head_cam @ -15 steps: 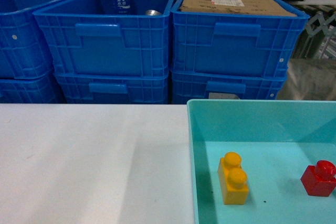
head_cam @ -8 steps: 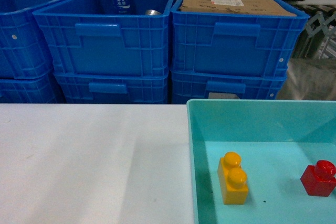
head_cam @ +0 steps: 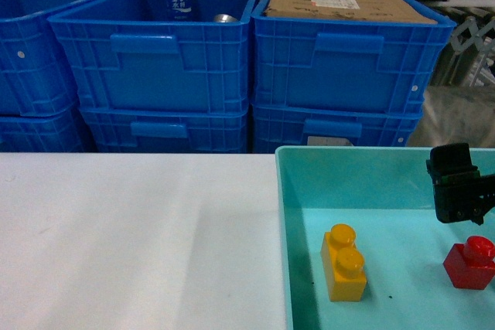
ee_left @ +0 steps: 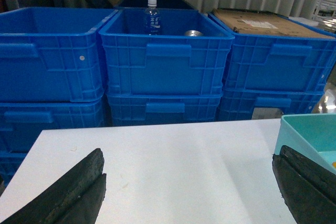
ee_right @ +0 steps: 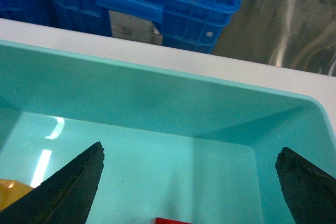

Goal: Pick red block from blue box to shelf

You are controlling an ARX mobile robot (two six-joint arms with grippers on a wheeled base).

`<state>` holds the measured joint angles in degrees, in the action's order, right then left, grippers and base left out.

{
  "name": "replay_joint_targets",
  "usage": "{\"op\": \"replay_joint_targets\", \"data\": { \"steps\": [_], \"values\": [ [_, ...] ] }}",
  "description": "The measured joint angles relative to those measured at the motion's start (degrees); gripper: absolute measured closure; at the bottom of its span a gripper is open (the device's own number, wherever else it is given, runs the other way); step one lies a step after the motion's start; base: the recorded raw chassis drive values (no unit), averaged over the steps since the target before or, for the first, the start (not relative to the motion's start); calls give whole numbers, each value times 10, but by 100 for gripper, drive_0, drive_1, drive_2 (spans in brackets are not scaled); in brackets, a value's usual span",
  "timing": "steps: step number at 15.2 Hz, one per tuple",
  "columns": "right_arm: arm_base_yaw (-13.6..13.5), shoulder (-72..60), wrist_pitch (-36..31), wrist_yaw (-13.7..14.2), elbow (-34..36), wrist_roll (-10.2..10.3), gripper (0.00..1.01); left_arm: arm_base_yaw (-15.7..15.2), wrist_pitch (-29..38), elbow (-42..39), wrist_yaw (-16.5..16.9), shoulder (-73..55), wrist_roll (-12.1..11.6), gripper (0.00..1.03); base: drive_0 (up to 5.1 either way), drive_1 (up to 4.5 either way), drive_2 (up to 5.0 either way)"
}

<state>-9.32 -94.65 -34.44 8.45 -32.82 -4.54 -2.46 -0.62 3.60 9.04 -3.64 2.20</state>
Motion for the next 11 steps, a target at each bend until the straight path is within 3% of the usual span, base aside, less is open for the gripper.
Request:
{"op": "replay_joint_targets", "data": {
  "steps": [3, 5, 9, 11],
  "values": [
    [27, -55, -31, 2, 2, 10, 3, 0, 0, 0, 0, 0, 0, 5, 0, 0, 0],
    [38, -94, -44, -8, 5, 28, 3, 0, 0, 0, 0, 0, 0, 5, 0, 0, 0],
    [48, -173, -95, -19, 7, 53, 3, 0, 0, 0, 0, 0, 0, 5, 0, 0, 0],
    [52, -196, -104, -8, 8, 60, 3, 0, 0, 0, 0, 0, 0, 5, 0, 0, 0]
  ]
}}
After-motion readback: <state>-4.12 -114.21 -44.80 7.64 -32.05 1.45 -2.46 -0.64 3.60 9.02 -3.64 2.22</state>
